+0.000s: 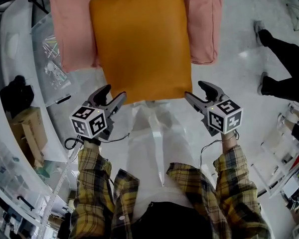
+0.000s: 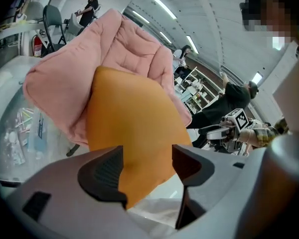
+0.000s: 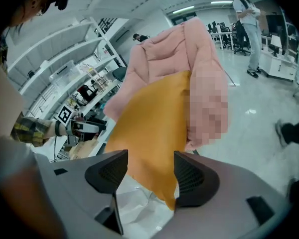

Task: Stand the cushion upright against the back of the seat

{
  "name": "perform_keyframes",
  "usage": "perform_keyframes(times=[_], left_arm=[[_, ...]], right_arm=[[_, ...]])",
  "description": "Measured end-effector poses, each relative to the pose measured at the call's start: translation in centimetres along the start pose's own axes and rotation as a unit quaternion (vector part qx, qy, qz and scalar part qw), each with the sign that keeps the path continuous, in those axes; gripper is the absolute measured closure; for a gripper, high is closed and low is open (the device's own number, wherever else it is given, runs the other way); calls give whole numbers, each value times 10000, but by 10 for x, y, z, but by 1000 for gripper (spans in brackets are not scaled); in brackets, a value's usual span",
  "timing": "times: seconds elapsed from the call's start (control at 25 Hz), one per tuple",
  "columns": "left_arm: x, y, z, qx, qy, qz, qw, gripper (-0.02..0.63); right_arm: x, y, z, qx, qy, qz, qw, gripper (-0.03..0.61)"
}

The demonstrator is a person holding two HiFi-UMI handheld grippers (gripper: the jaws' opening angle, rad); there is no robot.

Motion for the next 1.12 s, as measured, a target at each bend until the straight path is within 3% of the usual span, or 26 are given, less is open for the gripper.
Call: perform_keyframes(times=[0.28, 0.48, 0.64, 1.0, 1.12], left_arm=[[40, -28, 26, -166, -405, 685, 9967, 297], [50, -38, 37, -107, -51, 699, 9975, 278], [55, -40, 39, -69, -190, 871, 9960, 260], [87, -49, 46, -214, -639, 1547, 9857, 249], [95, -56, 48, -293, -420, 1651, 9849, 249]], right_arm=[[41, -23, -33, 59, -439, 455, 9980, 305], [63, -37, -45, -26, -673, 672, 9955, 305], [78, -45, -52, -110, -851, 796, 9931, 304], [81, -57, -56, -22, -872, 788, 9931, 304], [82, -60, -59, -21, -880, 851, 9925, 304]])
Point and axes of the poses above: the fingertips, and each gripper's own axes: y backward along the fingers, z to its left, x out of its underside, the point moved 6 cm from there along y, backward along the fingers, and after that the axes turned 13 degrees about -x, right-handed, at the moved point
